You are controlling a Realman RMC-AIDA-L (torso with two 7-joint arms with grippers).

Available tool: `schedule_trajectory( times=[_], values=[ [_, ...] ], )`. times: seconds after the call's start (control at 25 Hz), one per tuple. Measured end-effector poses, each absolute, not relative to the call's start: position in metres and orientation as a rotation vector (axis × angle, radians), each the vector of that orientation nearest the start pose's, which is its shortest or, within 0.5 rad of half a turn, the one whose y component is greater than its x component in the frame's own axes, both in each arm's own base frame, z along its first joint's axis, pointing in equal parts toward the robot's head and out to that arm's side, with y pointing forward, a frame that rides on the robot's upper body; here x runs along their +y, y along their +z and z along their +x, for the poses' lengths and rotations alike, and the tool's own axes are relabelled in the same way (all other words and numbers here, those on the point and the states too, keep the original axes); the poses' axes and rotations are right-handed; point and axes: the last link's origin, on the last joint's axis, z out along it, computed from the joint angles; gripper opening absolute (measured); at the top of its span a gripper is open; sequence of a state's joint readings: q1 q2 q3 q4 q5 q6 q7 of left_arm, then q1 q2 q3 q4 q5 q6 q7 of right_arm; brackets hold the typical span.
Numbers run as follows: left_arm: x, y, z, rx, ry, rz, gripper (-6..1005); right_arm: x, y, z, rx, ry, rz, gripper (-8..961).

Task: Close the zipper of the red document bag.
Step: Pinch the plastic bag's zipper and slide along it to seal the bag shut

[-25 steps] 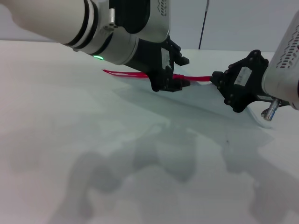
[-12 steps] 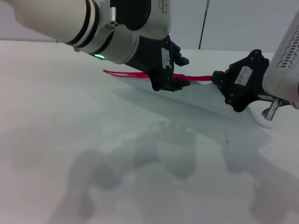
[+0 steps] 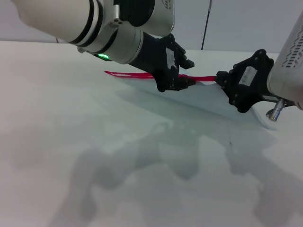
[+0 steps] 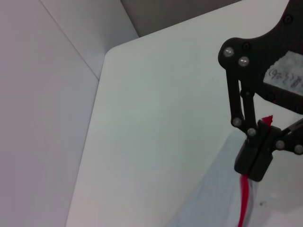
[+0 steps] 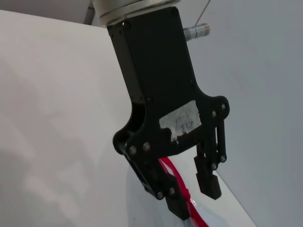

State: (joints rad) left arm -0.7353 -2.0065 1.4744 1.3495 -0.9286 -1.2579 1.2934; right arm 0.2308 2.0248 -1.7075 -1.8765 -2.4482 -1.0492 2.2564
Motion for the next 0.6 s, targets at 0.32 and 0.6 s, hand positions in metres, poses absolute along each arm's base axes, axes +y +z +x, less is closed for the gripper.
schedule_trajectory(
  times=[0.32, 0.6],
  values=[
    [0.3916, -0.0039, -0.0752, 0.336, 0.09, -2.765, 323, 0.3188, 0.0184, 0.1133, 0.016, -0.014, -2.478, 14],
    [0.3921, -0.0042, -0.0761, 0.332, 0.095, -2.765, 282, 0.3194, 0.0178, 0.1137, 0.018, -0.016, -2.48, 14]
  ],
)
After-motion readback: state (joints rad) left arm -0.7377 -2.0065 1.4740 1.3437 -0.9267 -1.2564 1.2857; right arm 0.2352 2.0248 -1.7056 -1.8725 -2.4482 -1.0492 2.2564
